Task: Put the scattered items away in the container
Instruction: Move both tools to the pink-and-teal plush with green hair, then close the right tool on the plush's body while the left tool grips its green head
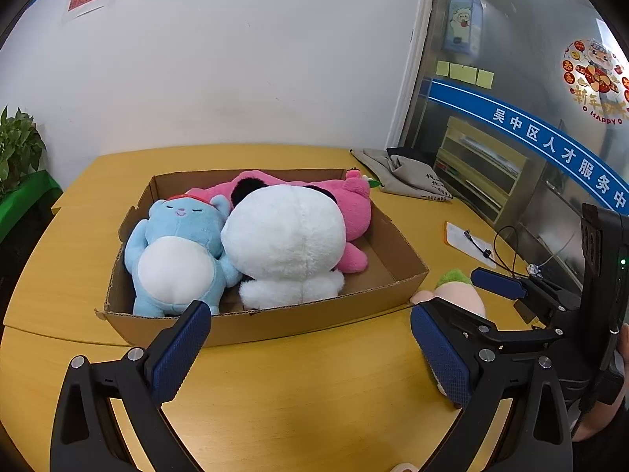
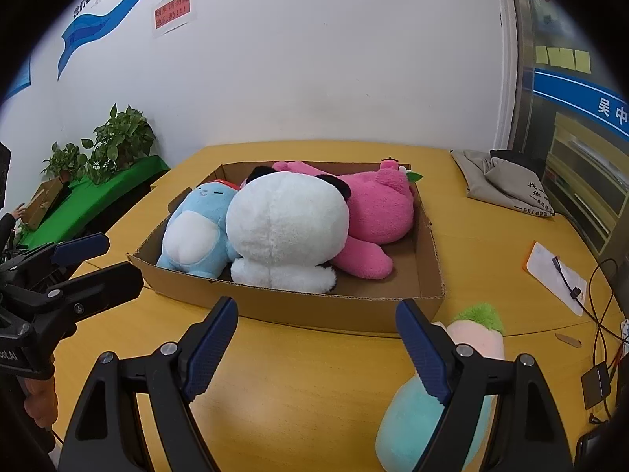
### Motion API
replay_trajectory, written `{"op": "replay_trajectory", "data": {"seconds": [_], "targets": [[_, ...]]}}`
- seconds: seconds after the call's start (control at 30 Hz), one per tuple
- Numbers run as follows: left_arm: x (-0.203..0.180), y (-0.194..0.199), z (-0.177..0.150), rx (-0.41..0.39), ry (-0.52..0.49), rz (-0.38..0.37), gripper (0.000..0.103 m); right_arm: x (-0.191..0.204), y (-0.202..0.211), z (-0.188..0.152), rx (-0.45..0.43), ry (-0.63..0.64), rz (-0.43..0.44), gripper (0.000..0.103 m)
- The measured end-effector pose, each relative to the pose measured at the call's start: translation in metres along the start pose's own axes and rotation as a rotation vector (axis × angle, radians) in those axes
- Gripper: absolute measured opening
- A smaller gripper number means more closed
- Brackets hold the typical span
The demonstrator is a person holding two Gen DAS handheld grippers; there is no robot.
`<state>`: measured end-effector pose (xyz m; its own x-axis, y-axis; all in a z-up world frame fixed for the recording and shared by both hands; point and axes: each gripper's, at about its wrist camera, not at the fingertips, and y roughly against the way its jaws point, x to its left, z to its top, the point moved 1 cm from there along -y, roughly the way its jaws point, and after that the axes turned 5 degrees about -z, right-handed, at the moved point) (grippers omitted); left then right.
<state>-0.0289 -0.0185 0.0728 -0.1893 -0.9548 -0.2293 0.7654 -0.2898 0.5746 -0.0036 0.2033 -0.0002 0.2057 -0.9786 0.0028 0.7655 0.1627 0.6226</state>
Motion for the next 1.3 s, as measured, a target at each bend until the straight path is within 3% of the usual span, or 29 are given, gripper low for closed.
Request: {"op": "replay_trajectory", "data": {"seconds": [0.33, 0.57, 0.8, 0.93, 1.1, 1.3], "targets": [[-0.01, -0.014, 0.0, 0.02, 0.002, -0.068, 0.103, -0.014, -0.003, -0.007, 0.008, -0.027, 0.001, 0.083], [-0.022, -0.039, -0.002, 0.079, 0.011, -0.121, 0.103, -0.067, 0.004, -0.024, 0.003, -0.122, -0.044, 0.083], [-0.046, -0.08, -0.009, 0.17, 0.002, -0.195, 0.103, -0.135, -0.025, -0.089, 0.18, -0.28, -0.102, 0.083], [-0.064, -0.1, -0.012, 0.215, -0.019, -0.223, 0.103, -0.133, -0.04, -0.109, 0.215, -0.333, 0.085, 0.081], [-0.076, -0.109, -0.016, 0.24, -0.043, -0.236, 0.103, -0.094, -0.037, -0.117, 0.188, -0.171, 0.157, 0.081], [-0.085, -0.121, -0.022, 0.266, -0.045, -0.294, 0.103, -0.089, -0.024, -0.13, 0.174, -0.126, 0.283, 0.079]]}}
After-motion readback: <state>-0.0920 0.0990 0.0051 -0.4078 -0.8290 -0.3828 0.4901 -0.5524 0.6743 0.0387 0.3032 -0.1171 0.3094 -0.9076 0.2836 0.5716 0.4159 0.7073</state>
